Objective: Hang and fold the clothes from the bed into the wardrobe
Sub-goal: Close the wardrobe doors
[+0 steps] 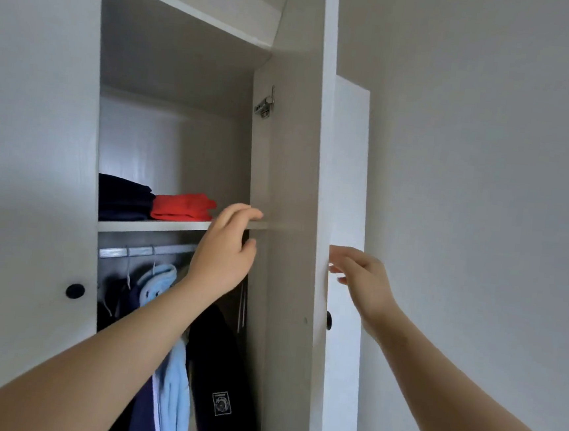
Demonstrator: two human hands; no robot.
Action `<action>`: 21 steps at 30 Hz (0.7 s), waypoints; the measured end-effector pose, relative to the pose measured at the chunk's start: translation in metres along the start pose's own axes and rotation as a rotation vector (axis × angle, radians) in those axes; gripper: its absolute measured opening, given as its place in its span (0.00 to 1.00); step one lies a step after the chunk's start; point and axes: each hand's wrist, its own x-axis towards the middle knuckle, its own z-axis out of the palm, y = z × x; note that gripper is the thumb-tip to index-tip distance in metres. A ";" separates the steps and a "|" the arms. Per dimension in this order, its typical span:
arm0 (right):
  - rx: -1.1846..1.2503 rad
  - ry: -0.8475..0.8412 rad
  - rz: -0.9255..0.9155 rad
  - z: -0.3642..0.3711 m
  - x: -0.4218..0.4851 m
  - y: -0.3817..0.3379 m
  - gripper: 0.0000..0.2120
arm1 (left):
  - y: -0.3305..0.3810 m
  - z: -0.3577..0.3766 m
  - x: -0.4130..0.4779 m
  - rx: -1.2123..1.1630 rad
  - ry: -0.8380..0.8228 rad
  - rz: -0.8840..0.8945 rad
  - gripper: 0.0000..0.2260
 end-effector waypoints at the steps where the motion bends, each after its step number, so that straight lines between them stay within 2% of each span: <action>1: -0.005 -0.050 -0.008 0.015 -0.003 0.002 0.16 | -0.007 -0.012 -0.005 0.026 0.019 -0.020 0.18; 8: 0.036 -0.249 -0.016 0.093 -0.015 0.023 0.18 | -0.046 -0.063 -0.038 0.196 0.008 -0.158 0.17; 13: -0.136 -0.375 0.014 0.146 -0.021 0.041 0.05 | -0.075 -0.099 -0.065 0.317 0.001 -0.255 0.17; 21: -0.307 -0.517 -0.114 0.230 -0.002 0.051 0.09 | -0.120 -0.141 -0.089 0.543 -0.067 -0.377 0.19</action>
